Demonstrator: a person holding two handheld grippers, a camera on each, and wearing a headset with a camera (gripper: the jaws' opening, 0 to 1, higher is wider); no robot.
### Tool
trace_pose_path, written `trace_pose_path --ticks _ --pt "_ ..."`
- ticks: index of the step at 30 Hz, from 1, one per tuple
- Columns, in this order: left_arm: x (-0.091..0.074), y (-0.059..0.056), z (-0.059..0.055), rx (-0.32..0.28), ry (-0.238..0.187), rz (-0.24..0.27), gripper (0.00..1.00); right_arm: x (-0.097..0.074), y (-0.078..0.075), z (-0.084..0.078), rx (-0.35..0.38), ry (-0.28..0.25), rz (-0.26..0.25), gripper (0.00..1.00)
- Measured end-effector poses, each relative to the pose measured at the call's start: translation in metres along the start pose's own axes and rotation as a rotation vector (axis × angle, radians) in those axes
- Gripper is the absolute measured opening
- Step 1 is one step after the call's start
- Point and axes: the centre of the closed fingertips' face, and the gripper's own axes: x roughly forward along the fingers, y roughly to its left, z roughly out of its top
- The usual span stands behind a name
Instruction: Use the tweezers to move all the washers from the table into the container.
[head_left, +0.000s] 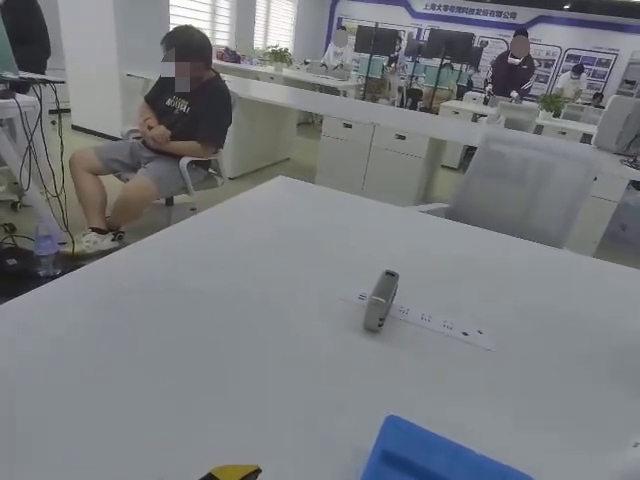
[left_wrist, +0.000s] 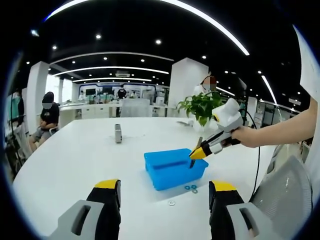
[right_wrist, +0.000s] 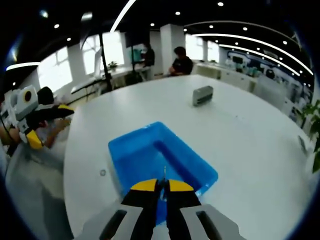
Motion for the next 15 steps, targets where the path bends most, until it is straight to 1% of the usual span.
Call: trace_pose_path --ticks 1,3,4,9,12,15 --pt "-0.0002 0.0006 0.0001 -0.002 -0.001 0.002 0.72 -0.0003 -0.0001 0.0044 0.020 -0.022 0.002 0.02" --pt "-0.0002 0.0012 0.0000 -0.003 -0.001 0.005 0.72 0.0016 -0.0016 0.0039 0.002 -0.012 -0.011 0.02" --pt "-0.0003 0.0010 -0.0002 -0.003 0.000 0.004 0.72 0.0022 -0.0018 0.0056 -0.005 -0.019 -0.012 0.03" --pt "0.0001 -0.0002 -0.0009 0.003 0.005 -0.001 0.72 -0.0001 0.0010 0.0057 0.009 -0.030 -0.015 0.03" --pt "0.0002 -0.0002 -0.0018 0.004 0.010 -0.001 0.71 -0.0013 -0.0009 0.0044 0.026 -0.043 -0.026 0.03" --pt "0.0002 -0.0003 -0.0021 0.005 0.012 -0.002 0.71 -0.0018 -0.0001 0.0035 0.044 -0.046 -0.024 0.03"
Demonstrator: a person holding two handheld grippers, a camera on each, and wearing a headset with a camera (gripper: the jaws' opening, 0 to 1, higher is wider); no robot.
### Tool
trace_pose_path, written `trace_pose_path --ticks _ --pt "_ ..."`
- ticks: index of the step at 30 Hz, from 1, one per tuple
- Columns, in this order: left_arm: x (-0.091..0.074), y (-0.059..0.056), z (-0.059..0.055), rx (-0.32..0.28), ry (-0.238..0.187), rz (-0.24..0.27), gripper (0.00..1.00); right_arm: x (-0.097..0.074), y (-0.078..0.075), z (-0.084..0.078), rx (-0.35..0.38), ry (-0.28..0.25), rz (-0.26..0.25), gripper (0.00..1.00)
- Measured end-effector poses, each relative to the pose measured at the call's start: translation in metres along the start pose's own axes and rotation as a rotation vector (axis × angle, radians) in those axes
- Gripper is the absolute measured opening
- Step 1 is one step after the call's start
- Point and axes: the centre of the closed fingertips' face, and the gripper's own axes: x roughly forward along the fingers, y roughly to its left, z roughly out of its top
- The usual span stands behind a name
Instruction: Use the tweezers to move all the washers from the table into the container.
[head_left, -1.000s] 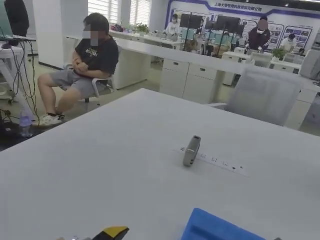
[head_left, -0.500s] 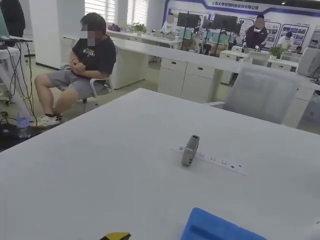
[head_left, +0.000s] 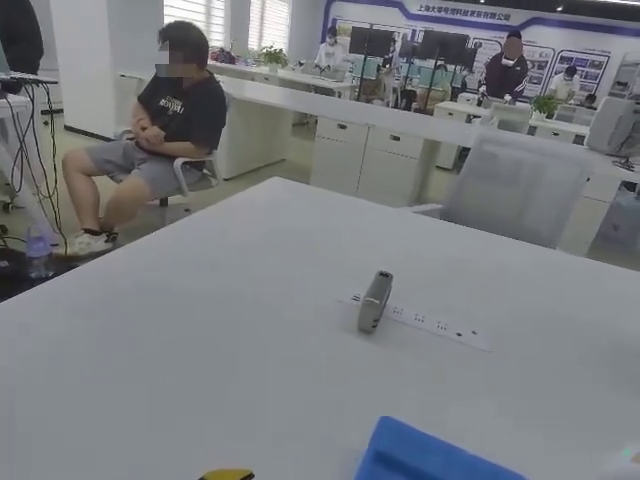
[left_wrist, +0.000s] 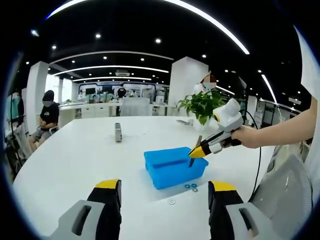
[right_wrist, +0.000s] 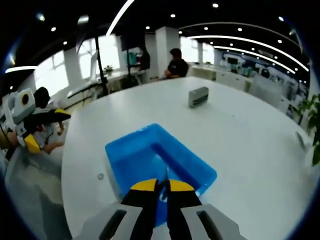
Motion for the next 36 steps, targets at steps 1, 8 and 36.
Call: trace_pose_path --ticks 1,8,36 --pt "0.000 0.000 0.000 0.001 0.000 0.000 0.71 0.000 0.000 0.000 -0.003 0.001 0.002 0.03" --pt "0.000 0.000 0.000 0.005 0.000 -0.003 0.70 0.003 -0.007 0.000 0.019 -0.007 -0.005 0.03" --pt "0.000 -0.002 -0.002 0.021 0.007 -0.015 0.69 -0.007 -0.007 0.008 0.074 -0.010 -0.009 0.03"
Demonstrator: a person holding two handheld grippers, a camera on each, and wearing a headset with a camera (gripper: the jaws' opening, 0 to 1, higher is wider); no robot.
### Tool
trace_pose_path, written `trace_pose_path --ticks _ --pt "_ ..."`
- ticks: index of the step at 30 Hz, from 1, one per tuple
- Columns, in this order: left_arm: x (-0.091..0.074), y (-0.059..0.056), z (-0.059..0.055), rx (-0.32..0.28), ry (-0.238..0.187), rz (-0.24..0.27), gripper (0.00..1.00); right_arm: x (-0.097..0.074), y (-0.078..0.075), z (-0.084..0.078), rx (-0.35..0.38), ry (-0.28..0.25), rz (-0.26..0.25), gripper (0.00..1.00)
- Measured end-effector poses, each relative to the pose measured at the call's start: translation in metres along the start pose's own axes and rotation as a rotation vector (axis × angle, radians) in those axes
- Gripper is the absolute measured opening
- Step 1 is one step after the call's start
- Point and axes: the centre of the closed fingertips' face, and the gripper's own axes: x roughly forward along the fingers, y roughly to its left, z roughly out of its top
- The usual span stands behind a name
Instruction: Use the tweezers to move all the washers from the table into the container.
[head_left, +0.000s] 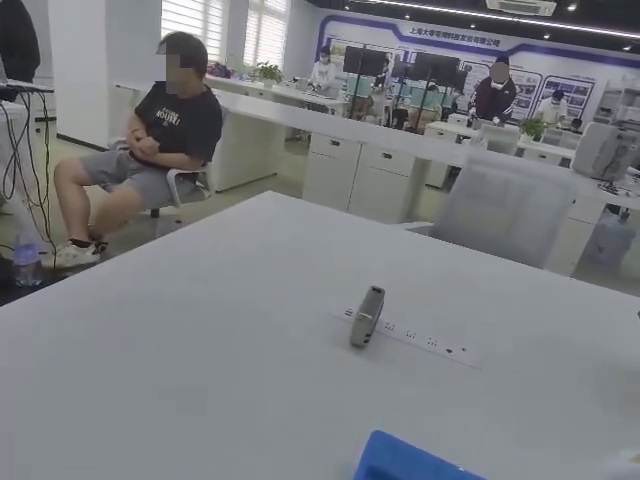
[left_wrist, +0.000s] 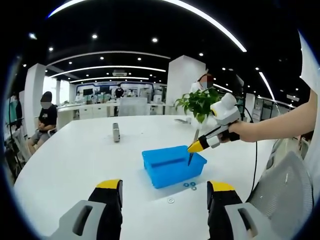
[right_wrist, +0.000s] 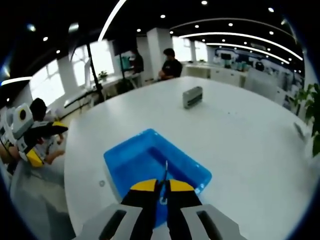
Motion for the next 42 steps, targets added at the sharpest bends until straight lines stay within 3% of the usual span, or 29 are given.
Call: trace_pose_path --ticks 4,11,17,24,31,42 --pt "0.000 0.000 -0.001 0.003 0.004 0.003 0.69 -0.008 0.005 0.008 -0.015 -0.014 0.006 0.03" --pt "-0.001 -0.002 0.004 -0.012 -0.023 -0.008 0.70 -0.033 0.031 0.025 -0.064 -0.054 0.041 0.03" --pt "-0.001 -0.003 0.004 -0.012 -0.020 -0.013 0.70 -0.045 0.058 0.033 -0.051 -0.089 0.100 0.03" --pt "-0.001 -0.003 0.007 -0.022 -0.032 -0.016 0.70 -0.030 0.079 0.010 -0.040 -0.043 0.158 0.03" --pt "-0.002 -0.004 0.011 -0.037 -0.055 -0.022 0.71 -0.010 0.083 -0.016 -0.012 0.006 0.177 0.03" --pt "-0.002 -0.004 0.011 -0.028 -0.053 -0.018 0.71 0.002 0.080 -0.030 -0.025 0.039 0.161 0.03"
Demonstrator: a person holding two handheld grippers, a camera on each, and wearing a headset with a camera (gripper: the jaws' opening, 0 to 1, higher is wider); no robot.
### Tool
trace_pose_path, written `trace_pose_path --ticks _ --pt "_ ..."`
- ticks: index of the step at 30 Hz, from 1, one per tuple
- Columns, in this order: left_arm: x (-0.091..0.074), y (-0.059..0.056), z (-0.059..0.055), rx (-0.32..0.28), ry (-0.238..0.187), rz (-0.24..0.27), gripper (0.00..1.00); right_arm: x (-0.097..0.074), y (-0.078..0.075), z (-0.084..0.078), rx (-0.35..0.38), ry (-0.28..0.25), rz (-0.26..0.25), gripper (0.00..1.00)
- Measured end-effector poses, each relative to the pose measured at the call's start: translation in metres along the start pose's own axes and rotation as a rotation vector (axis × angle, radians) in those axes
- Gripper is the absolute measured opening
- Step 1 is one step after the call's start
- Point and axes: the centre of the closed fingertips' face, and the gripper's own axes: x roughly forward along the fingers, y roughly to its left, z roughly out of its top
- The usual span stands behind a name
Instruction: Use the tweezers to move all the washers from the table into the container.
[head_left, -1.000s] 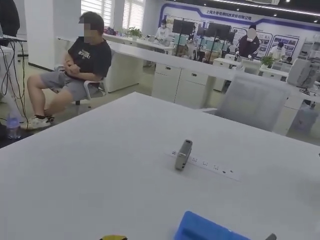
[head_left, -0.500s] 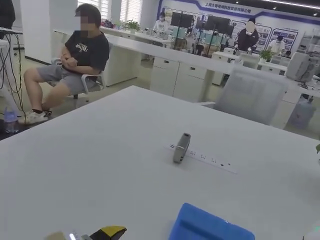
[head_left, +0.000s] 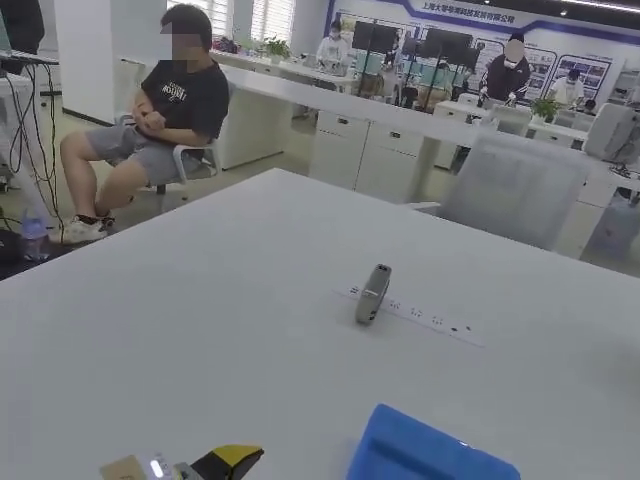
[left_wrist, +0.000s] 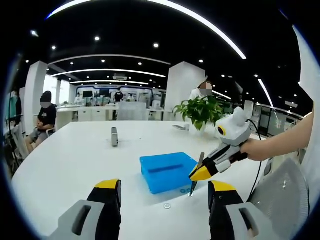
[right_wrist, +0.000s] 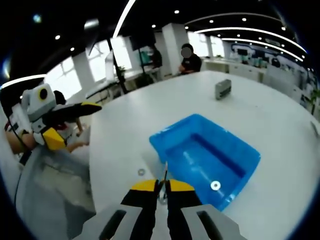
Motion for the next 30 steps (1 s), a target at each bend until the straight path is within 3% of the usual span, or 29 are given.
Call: trace_pose_path --ticks 11,13,16,25,27,30 --pt "0.001 0.000 -0.002 0.002 0.012 0.000 0.71 0.002 0.011 -0.003 -0.029 0.009 0.014 0.04" --pt "0.001 0.000 -0.003 0.001 0.013 0.000 0.71 0.003 0.017 -0.006 -0.067 0.029 0.027 0.04" --pt "0.000 0.000 -0.003 0.003 0.014 0.002 0.70 0.003 0.026 -0.007 -0.194 0.057 0.034 0.04" --pt "0.001 0.001 -0.005 0.007 0.026 0.006 0.69 0.010 0.049 -0.009 -0.328 0.092 0.056 0.03" --pt "0.001 0.001 -0.005 0.002 0.027 0.004 0.69 0.010 0.048 -0.008 -0.333 0.096 0.053 0.02" --pt "0.001 0.000 -0.006 -0.002 0.028 -0.001 0.69 0.010 0.045 -0.007 -0.262 0.069 0.046 0.02"
